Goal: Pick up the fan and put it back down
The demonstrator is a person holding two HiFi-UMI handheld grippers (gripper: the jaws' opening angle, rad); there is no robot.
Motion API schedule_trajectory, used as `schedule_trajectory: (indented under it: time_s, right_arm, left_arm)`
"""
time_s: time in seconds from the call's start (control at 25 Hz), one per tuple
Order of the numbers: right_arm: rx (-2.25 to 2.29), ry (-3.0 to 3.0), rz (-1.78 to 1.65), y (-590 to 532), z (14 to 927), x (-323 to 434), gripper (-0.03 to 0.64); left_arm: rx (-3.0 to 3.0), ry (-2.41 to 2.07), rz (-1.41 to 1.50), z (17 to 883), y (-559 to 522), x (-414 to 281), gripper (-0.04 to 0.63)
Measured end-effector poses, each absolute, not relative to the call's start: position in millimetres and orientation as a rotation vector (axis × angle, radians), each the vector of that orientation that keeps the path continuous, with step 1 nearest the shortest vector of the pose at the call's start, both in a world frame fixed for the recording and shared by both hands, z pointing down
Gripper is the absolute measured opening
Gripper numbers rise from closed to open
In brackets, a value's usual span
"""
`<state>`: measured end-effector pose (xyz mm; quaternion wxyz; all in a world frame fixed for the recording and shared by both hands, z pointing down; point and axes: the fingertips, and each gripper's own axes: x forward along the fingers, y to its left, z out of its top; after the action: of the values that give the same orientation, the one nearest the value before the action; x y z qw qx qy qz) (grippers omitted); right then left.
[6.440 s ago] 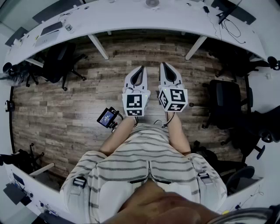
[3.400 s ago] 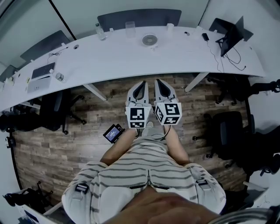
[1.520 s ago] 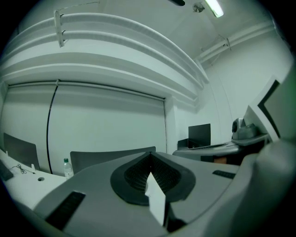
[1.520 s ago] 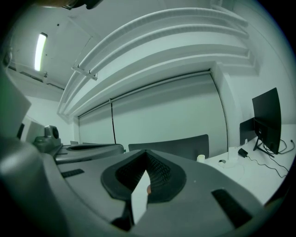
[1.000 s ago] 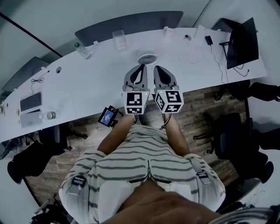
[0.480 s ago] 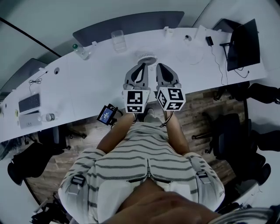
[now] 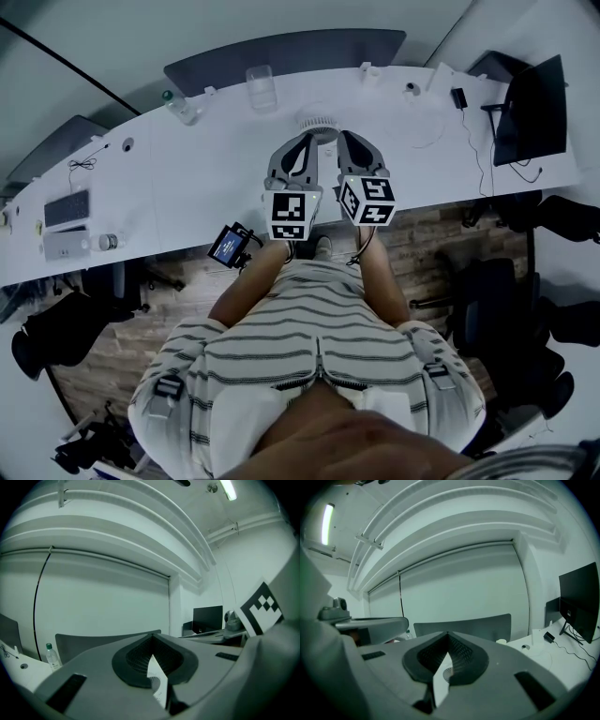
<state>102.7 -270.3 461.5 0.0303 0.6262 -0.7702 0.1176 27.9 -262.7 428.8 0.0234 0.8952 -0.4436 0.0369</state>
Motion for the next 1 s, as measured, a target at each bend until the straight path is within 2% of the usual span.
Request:
schedule_trajectory:
  time_s: [0.84, 1.0]
  right_arm:
    - [1.635, -2.342, 0.359, -326, 544, 114, 0.012]
    - [1.544, -2.326, 0.326, -332, 556, 113, 0.048]
  left_arm:
    - [2.761, -1.402, 0.203, 447, -290, 35, 0.008]
    - [2.763, -1.397, 0.214, 449, -291, 37, 0.008]
